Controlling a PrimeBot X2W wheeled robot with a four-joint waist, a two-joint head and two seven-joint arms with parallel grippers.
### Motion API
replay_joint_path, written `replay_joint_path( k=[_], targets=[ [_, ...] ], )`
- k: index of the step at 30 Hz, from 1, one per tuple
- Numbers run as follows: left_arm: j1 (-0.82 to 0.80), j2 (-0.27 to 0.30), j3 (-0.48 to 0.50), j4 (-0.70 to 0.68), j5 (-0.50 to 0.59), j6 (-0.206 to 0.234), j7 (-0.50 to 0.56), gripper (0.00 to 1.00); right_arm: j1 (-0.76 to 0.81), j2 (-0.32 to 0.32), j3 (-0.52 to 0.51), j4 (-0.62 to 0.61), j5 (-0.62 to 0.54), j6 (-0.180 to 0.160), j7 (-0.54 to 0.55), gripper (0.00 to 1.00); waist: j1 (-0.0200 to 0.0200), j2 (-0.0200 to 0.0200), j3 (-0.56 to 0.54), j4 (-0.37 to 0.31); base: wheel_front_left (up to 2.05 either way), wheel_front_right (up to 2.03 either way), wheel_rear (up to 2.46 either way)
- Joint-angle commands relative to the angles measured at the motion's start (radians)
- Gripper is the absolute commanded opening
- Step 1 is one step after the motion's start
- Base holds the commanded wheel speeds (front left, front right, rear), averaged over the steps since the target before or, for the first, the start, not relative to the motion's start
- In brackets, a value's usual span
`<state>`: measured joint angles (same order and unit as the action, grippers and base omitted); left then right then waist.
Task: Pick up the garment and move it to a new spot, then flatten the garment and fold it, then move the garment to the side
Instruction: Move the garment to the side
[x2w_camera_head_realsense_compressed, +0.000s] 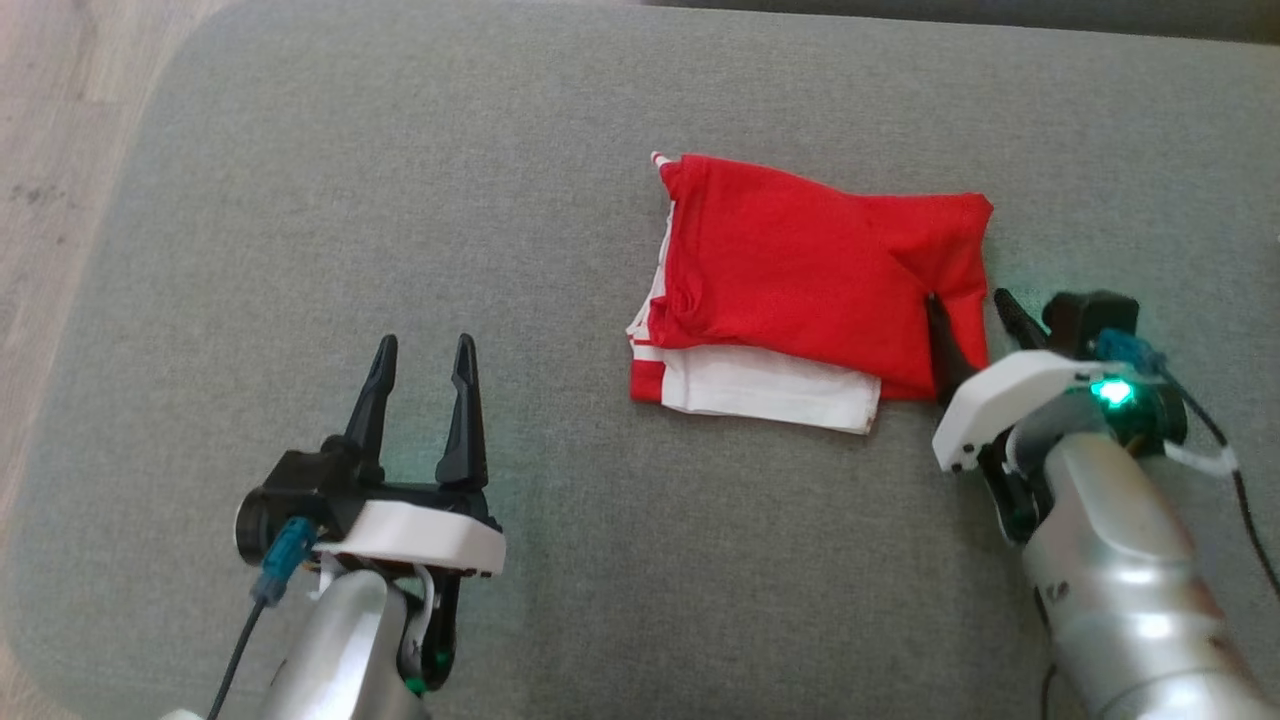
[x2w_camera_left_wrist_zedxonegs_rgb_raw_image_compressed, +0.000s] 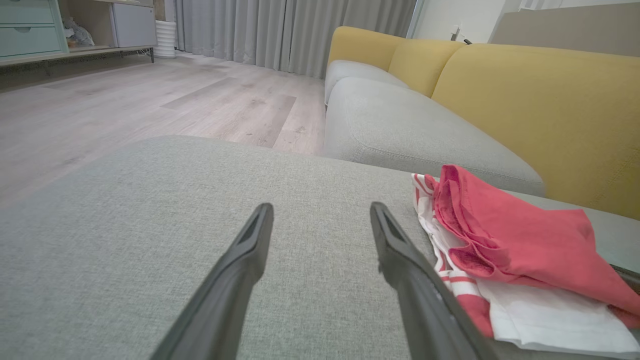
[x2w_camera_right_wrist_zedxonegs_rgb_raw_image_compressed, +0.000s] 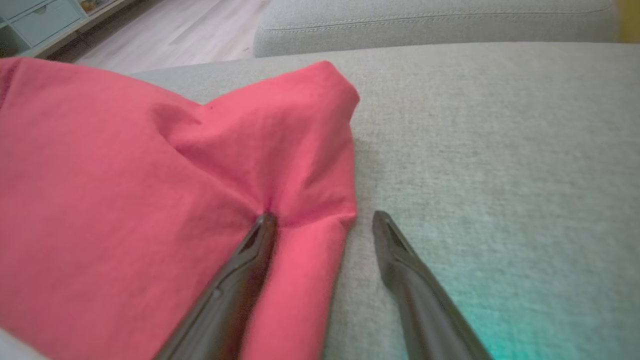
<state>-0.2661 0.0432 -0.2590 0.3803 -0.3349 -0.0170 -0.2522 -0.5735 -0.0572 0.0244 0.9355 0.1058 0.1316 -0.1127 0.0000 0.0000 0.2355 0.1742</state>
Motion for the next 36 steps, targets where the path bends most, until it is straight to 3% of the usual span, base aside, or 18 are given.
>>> replay_joint_path(
  k=[1,3,4,5,12,21,26,36],
  targets=[
    [-0.038,0.007,0.024,-0.028,-0.007,0.006,-0.010,1.00,-0.026,0.007,0.041,0.022,0.001,-0.001,0.019,1.00,0.0000,0.0000,0.002,0.004,0.00,0.00,0.00],
    [-0.040,0.007,0.023,-0.027,-0.006,0.006,-0.010,1.00,-0.038,0.007,0.066,0.059,0.009,-0.001,0.027,1.00,0.0000,0.0000,0.002,0.005,0.00,0.00,0.00],
    [-0.041,0.007,0.023,-0.025,-0.005,0.007,-0.010,1.00,-0.045,0.007,0.080,0.074,0.014,-0.001,0.028,0.78,0.0000,0.0000,0.001,0.005,0.00,0.00,0.00],
    [-0.041,0.007,0.022,-0.023,-0.002,0.008,-0.010,1.00,-0.050,0.007,0.094,0.085,0.017,-0.001,0.025,0.00,0.0000,0.0000,-0.001,0.003,0.00,0.00,0.00],
    [-0.038,0.007,0.017,-0.008,0.012,0.002,-0.010,1.00,-0.077,0.007,0.137,0.121,-0.011,-0.001,-0.062,0.00,0.0000,0.0000,-0.041,-0.046,0.00,0.00,0.00],
    [-0.015,0.007,0.020,-0.013,0.017,0.003,-0.010,1.00,-0.078,-0.032,0.137,0.057,-0.196,-0.001,-0.120,0.00,0.0000,0.0000,-0.095,-0.173,0.00,0.00,0.00],
    [-0.012,0.007,0.023,-0.020,0.019,0.003,-0.010,1.00,-0.082,-0.139,0.190,-0.015,-0.250,-0.001,-0.092,0.00,0.0000,0.0000,-0.092,-0.240,0.00,0.00,0.00],
    [-0.061,0.007,0.020,-0.032,0.027,-0.005,-0.010,1.00,-0.137,-0.476,0.208,-0.126,-0.253,-0.001,0.000,0.00,0.0000,0.0000,0.003,-0.276,0.00,0.00,0.00]
  ],
)
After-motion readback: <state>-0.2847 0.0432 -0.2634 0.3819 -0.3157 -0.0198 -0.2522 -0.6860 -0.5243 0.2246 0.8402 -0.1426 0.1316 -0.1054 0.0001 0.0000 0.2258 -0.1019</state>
